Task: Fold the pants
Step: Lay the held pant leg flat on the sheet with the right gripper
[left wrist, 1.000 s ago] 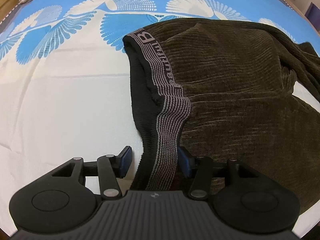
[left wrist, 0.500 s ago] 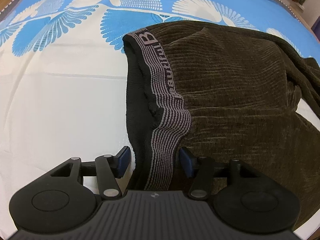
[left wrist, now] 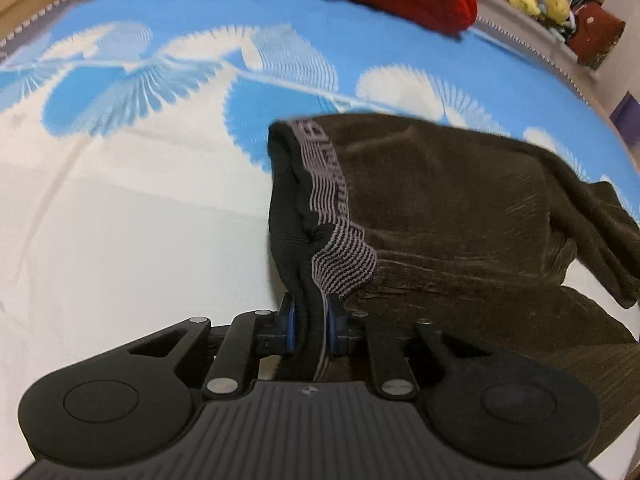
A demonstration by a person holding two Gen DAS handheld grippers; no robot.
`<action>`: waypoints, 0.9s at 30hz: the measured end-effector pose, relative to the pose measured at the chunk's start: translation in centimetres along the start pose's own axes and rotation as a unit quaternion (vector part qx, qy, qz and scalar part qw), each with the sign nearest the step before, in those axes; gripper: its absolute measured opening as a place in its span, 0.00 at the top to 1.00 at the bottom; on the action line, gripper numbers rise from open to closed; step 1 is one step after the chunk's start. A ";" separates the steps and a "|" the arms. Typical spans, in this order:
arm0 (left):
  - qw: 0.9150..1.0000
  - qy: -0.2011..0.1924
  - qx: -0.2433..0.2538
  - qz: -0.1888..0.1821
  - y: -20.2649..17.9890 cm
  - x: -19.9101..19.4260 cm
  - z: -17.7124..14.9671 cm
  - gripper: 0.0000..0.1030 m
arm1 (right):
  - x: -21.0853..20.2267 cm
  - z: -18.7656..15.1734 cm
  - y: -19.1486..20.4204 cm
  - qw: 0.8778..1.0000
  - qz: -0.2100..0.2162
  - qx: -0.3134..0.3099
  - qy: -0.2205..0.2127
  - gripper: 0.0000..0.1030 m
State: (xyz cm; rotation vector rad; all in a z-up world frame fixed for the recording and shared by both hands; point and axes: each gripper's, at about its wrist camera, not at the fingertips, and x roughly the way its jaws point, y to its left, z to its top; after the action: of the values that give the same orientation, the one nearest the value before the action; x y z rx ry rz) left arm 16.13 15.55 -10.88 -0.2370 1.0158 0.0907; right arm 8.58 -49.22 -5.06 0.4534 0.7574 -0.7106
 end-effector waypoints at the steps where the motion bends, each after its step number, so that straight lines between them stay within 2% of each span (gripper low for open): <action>1: 1.000 0.000 0.000 -0.004 0.2 -0.3 -0.2 0.84 | 1.2 -0.9 -1.6 0.998 -0.029 0.019 0.053 0.94; 3: 1.000 0.015 0.006 0.007 0.3 -0.5 -0.7 0.85 | 3.4 -3.0 -4.5 0.983 -0.073 0.070 0.151 0.94; 4: 0.999 0.026 0.011 0.018 0.4 -0.4 -1.1 0.85 | 4.1 -4.1 -5.8 0.973 -0.082 0.096 0.192 0.93; 5: 0.999 0.034 0.013 0.024 0.7 -0.4 -1.4 0.85 | 4.5 -4.6 -6.3 0.970 -0.072 0.102 0.211 0.93; 6: 0.999 0.047 0.008 0.025 1.1 -0.4 -1.7 0.85 | 4.2 -4.6 -6.3 0.972 -0.064 0.089 0.207 0.93; 9: 0.998 0.055 -0.017 0.034 3.0 -0.8 -1.9 0.85 | 3.9 -4.5 -4.9 0.976 -0.038 0.023 0.215 0.90; 11: 0.997 0.057 -0.023 0.044 3.4 -0.8 -2.0 0.85 | 3.9 -4.1 -4.1 0.979 -0.016 -0.009 0.204 0.86; 13: 0.997 0.064 -0.024 0.042 3.5 -0.5 -1.9 0.82 | 3.7 -3.7 -2.7 0.981 -0.003 -0.063 0.183 0.65; 15: 0.996 0.072 -0.021 0.048 3.5 -0.2 -1.7 0.75 | 3.1 -3.7 -0.8 0.979 -0.002 -0.145 0.142 0.51; 17: 0.995 0.079 -0.022 0.055 3.5 0.2 -1.5 0.66 | 2.9 -4.2 0.8 0.964 -0.002 -0.239 0.119 0.49; 19: 0.995 0.084 -0.023 0.052 3.7 0.6 -1.3 0.61 | 2.2 -5.0 2.9 0.943 0.014 -0.322 0.085 0.49; 20: 0.995 0.087 -0.028 0.050 3.7 0.9 -1.2 0.57 | 1.9 -5.4 3.6 0.935 0.020 -0.347 0.066 0.49; 22: 0.994 0.092 -0.031 0.051 3.7 1.5 -1.1 0.56 | 2.2 -5.9 4.9 0.920 0.019 -0.389 0.037 0.42; 24: 0.994 0.095 -0.025 0.055 3.4 1.9 -1.0 0.53 | 3.2 -5.9 5.4 0.918 0.010 -0.395 0.035 0.44; 26: 0.994 0.096 -0.015 0.059 3.0 2.2 -1.0 0.52 | 3.8 -5.9 5.7 0.920 0.010 -0.390 0.032 0.56; 27: 0.993 0.096 -0.012 0.060 3.0 2.2 -1.1 0.52 | 3.9 -5.4 5.6 0.926 0.011 -0.377 0.032 0.89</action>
State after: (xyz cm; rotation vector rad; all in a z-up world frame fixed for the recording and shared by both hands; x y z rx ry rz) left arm 15.83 18.12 -13.80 -0.2094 1.2211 0.1929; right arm 12.19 -43.77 -10.82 -0.2195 1.0181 -0.3373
